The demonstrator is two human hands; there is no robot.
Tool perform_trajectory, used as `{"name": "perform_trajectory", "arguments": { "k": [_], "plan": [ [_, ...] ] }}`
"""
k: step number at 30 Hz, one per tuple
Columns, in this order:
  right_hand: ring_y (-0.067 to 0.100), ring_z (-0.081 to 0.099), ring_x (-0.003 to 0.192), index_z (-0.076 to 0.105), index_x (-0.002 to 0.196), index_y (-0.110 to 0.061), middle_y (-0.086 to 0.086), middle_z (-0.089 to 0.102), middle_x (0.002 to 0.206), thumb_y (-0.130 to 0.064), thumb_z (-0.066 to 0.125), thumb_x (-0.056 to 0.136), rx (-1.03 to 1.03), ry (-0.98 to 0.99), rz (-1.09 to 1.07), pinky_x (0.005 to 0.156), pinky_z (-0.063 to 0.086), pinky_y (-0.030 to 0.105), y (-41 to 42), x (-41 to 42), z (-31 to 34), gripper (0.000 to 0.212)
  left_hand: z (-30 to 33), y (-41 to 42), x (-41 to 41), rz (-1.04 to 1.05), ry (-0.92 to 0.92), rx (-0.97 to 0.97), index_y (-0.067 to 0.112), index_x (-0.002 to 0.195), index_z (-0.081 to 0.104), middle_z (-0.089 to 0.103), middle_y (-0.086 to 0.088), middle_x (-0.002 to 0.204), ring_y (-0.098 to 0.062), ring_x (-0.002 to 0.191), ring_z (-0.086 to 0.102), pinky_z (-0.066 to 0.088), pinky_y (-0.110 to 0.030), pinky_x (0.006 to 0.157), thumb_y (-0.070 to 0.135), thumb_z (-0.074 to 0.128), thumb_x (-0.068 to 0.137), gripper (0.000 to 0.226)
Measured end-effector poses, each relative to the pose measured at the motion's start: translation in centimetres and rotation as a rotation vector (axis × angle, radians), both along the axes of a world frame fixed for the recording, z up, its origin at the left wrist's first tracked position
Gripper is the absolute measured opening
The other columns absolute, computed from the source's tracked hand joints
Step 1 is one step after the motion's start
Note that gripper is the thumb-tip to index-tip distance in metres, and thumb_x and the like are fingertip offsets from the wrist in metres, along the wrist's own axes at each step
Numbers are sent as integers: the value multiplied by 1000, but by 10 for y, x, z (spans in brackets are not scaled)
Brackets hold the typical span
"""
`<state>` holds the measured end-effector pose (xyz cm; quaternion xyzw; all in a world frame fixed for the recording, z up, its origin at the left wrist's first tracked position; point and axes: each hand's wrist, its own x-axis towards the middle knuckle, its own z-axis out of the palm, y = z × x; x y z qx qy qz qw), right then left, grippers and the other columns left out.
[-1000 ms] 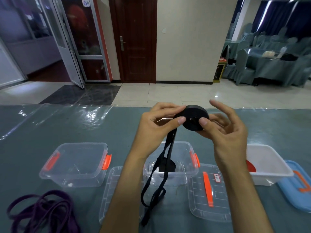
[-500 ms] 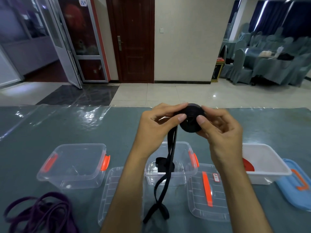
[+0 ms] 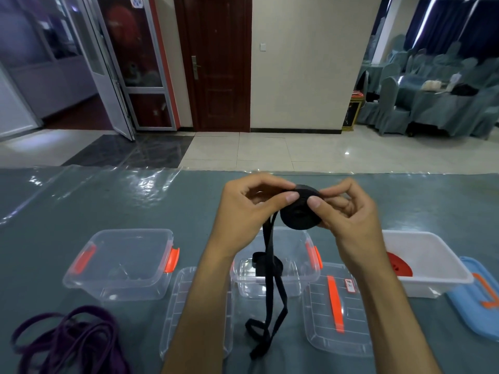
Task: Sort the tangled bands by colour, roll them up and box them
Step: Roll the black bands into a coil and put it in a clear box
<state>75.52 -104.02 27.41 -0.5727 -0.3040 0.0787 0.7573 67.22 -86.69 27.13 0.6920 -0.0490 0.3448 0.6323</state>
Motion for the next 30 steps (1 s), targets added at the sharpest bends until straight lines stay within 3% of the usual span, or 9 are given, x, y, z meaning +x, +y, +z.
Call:
{"name": "perform_trajectory", "arguments": {
  "k": [4, 7, 10, 12, 15, 18, 21, 26, 30],
  "plan": [
    [25, 80, 92, 68, 122, -25, 6, 82, 103, -19, 77, 89, 48, -95, -43, 75, 65, 30, 2, -4, 2, 35, 2, -1, -1, -28, 27, -5, 26, 104, 82, 80, -2, 104, -21, 101, 78, 60, -26, 88, 15, 85, 89, 18],
    [22, 78, 101, 73, 111, -19, 4, 81, 105, -20, 77, 88, 64, -83, -95, 83, 66, 38, 4, -3, -2, 23, 3, 7, -3, -57, 73, 63, 27, 115, 81, 74, -5, 110, -17, 106, 74, 56, -25, 94, 12, 81, 91, 28],
    [28, 80, 96, 61, 96, -12, 11, 81, 103, -18, 80, 82, -14, -11, 25, 80, 66, 38, 3, -1, -4, 24, 1, 7, -5, 15, 59, 50, 22, 105, 84, 79, -2, 102, -21, 101, 77, 59, -29, 91, 11, 86, 86, 23],
    [30, 80, 87, 59, 100, -16, 13, 81, 98, -18, 81, 81, -35, -8, 54, 71, 65, 33, 3, -1, -3, 29, 1, 1, -4, 59, 29, -33, 23, 98, 83, 81, -2, 99, -20, 97, 79, 61, -27, 87, 11, 89, 83, 20],
    [26, 80, 96, 68, 120, -24, 7, 81, 106, -16, 79, 87, 31, -100, -16, 77, 65, 31, 2, -5, 0, 35, 4, 0, -3, -1, 38, -36, 22, 105, 83, 81, -1, 107, -18, 103, 77, 59, -25, 90, 10, 84, 88, 20],
    [24, 79, 99, 72, 109, -20, 5, 81, 105, -20, 79, 85, 60, -92, -90, 78, 65, 34, 2, -6, 0, 25, 5, 8, -6, -56, 85, 58, 28, 118, 80, 78, 0, 115, -18, 111, 74, 57, -28, 98, 11, 79, 94, 29],
    [31, 80, 85, 58, 96, -13, 13, 81, 95, -20, 82, 78, -27, 6, 14, 71, 66, 38, 2, -5, 1, 31, 4, 5, -6, 33, 15, -8, 25, 104, 84, 81, -2, 103, -20, 99, 78, 61, -28, 88, 13, 85, 88, 20],
    [29, 80, 94, 67, 122, -20, 10, 81, 104, -14, 81, 84, 13, -88, -1, 76, 65, 34, -1, -7, 3, 41, 4, 6, -5, -25, 49, -32, 25, 109, 83, 82, 1, 108, -18, 106, 77, 60, -25, 91, 16, 84, 89, 21],
    [25, 79, 96, 68, 106, -17, 7, 81, 104, -19, 82, 79, 10, -42, -34, 75, 65, 34, -1, -7, 0, 30, 1, 13, -9, -86, 108, 61, 30, 118, 80, 80, 4, 117, -18, 113, 75, 58, -28, 98, 13, 82, 91, 32]
  ]
}}
